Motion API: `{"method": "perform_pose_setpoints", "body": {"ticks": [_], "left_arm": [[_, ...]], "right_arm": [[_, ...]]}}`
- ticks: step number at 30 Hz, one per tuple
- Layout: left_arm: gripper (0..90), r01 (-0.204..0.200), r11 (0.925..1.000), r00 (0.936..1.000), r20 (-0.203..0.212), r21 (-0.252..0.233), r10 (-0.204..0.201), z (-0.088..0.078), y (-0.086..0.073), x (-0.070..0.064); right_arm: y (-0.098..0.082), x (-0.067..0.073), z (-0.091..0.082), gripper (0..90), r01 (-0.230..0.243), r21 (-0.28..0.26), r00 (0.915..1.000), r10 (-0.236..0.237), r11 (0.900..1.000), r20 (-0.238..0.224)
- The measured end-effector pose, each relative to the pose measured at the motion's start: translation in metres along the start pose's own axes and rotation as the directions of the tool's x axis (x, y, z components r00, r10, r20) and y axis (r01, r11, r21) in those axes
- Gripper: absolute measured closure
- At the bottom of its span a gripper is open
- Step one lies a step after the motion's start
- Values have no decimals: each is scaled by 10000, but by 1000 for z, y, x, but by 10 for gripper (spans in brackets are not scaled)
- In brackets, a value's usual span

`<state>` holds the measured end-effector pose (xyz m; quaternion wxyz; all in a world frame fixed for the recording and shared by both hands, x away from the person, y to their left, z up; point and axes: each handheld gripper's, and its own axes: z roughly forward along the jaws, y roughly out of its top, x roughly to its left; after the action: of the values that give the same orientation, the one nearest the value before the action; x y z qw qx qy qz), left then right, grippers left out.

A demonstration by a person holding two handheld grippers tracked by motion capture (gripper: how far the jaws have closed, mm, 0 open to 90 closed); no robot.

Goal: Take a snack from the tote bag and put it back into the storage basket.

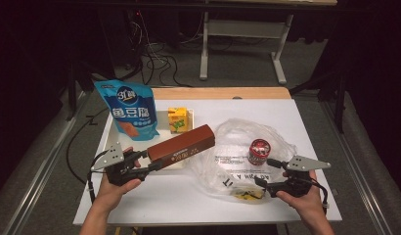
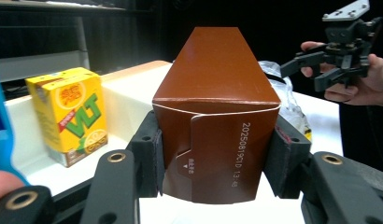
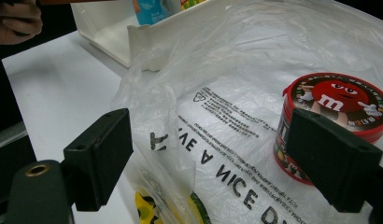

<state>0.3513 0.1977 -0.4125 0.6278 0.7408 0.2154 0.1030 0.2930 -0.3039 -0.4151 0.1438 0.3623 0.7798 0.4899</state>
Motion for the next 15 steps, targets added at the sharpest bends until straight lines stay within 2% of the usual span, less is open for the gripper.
{"method": "perform_pose_setpoints", "body": {"ticks": [3, 6, 12, 15], "left_arm": [[482, 12, 10000, 9997, -234, 51, -11, -4, 0, 2], [482, 78, 9999, 9979, -638, 147, -69, -8, -4, 7], [482, 257, 9996, 9951, -960, 102, -246, -11, -6, 12], [482, 283, 9992, 9922, -1219, 270, -248, -12, -8, 15]], "right_arm": [[0, 0, 0, 153, 44, 28, 10000, -44, 10000, -16], [-1, -1, 1, 153, 10, 95, 10000, -10, 10000, -33], [-2, -2, 0, 153, -17, 72, 10000, 17, 10000, -33], [-3, -3, 1, 154, -59, 107, 10000, 59, 9999, 6]]}}
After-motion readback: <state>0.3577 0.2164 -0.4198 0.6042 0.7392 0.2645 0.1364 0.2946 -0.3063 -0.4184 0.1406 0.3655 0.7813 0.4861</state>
